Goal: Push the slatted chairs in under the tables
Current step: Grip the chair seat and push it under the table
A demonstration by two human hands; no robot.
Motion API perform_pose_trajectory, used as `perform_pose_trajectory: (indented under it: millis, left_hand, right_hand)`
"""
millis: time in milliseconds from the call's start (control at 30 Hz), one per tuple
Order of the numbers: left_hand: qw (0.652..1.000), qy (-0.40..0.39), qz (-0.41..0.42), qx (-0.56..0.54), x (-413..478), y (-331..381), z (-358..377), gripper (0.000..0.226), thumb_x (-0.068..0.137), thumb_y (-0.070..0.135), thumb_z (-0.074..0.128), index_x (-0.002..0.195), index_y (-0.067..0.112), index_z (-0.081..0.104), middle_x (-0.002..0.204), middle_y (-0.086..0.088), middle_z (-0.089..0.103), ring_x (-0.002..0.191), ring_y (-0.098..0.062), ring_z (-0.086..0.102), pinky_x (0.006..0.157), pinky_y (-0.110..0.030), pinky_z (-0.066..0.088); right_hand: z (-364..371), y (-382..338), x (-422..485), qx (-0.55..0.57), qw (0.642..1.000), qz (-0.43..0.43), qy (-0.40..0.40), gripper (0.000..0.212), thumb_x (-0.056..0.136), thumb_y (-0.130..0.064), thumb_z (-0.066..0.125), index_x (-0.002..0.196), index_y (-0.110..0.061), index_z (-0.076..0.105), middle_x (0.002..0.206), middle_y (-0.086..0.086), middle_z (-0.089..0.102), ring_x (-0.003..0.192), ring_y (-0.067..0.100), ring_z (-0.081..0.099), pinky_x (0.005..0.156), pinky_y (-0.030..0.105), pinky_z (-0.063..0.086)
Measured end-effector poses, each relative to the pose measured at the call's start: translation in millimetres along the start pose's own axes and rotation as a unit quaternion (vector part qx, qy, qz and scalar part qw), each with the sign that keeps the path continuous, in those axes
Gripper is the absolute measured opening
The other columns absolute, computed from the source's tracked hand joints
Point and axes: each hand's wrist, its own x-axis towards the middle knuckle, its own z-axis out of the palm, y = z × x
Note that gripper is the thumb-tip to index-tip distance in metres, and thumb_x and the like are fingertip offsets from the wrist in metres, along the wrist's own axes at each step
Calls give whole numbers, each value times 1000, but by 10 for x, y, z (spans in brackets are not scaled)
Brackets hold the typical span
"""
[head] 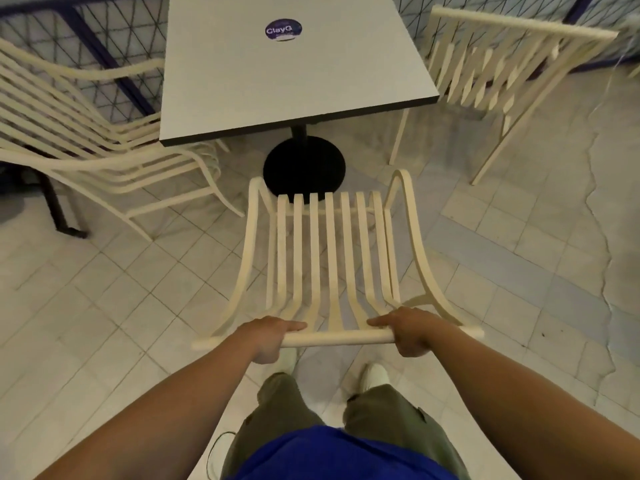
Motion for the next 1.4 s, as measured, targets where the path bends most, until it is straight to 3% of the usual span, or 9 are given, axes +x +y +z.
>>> perform_pose_trajectory:
  millis: [267, 467, 600, 800, 967, 1167, 1300, 1400]
  left_hand:
    - [998, 16, -21, -48, -11, 308, 46, 86, 88, 6, 50, 145, 62, 21, 122, 2, 54, 84, -16, 55, 67, -29, 46]
    - [999, 17, -2, -38, -41, 253, 61, 85, 88, 5, 49, 147, 61, 21, 128, 2, 53, 90, -18, 54, 73, -31, 47]
    - [999, 14, 8, -31, 12, 248, 74, 87, 90, 2, 52, 150, 57, 20, 124, -1, 51, 91, -20, 53, 75, -32, 46]
    - [999, 19, -7, -24, -19, 290, 82, 89, 90, 0, 54, 151, 55, 19, 129, -2, 51, 102, -24, 58, 84, -37, 52]
    - [999, 22, -21, -26, -33, 349, 88, 91, 89, -2, 53, 150, 57, 19, 127, -2, 51, 101, -24, 58, 85, -38, 52]
    - [998, 35, -33, -49, -50, 604, 186, 91, 89, -1, 54, 149, 57, 19, 128, -1, 54, 98, -22, 60, 80, -35, 53]
    - [995, 61, -49, -59, -35, 719, 235, 90, 88, 1, 57, 148, 58, 21, 129, 1, 54, 96, -20, 60, 72, -29, 47]
    - [993, 82, -60, -53, -46, 716, 252, 88, 87, 3, 60, 147, 57, 25, 128, 2, 55, 97, -20, 61, 74, -29, 49]
  right_hand:
    - [-140, 291, -91, -43, 999, -12, 23, 76, 85, -13, 61, 145, -47, 32, 131, 0, 52, 107, 22, 57, 89, 34, 48]
    - [-37, 284, -122, -23, 998, 8, 56, 67, 84, -21, 60, 141, -50, 38, 127, -5, 56, 101, 17, 58, 89, 34, 50]
    - [25, 331, -139, -36, 997, 15, 69, 70, 84, -17, 60, 142, -50, 36, 132, -6, 54, 107, 17, 56, 92, 35, 48]
    - [72, 372, -147, -83, 990, 37, 112, 66, 85, -16, 60, 140, -48, 40, 125, -6, 59, 100, 16, 59, 85, 31, 48]
    - [42, 485, -103, -87, 992, 9, 96, 61, 84, -16, 62, 135, -45, 46, 115, -8, 60, 83, 9, 51, 73, 24, 42]
    - [-48, 736, -126, -124, 989, -16, 83, 63, 86, -16, 61, 140, -41, 42, 125, -3, 56, 103, 16, 57, 88, 31, 46]
    - [-130, 826, -161, -128, 988, -25, 82, 60, 86, -17, 60, 138, -42, 44, 125, -2, 56, 105, 19, 57, 88, 33, 45]
    - [-135, 845, -158, -119, 989, -37, 75, 57, 84, -19, 60, 134, -43, 48, 121, -3, 58, 102, 18, 58, 87, 34, 47]
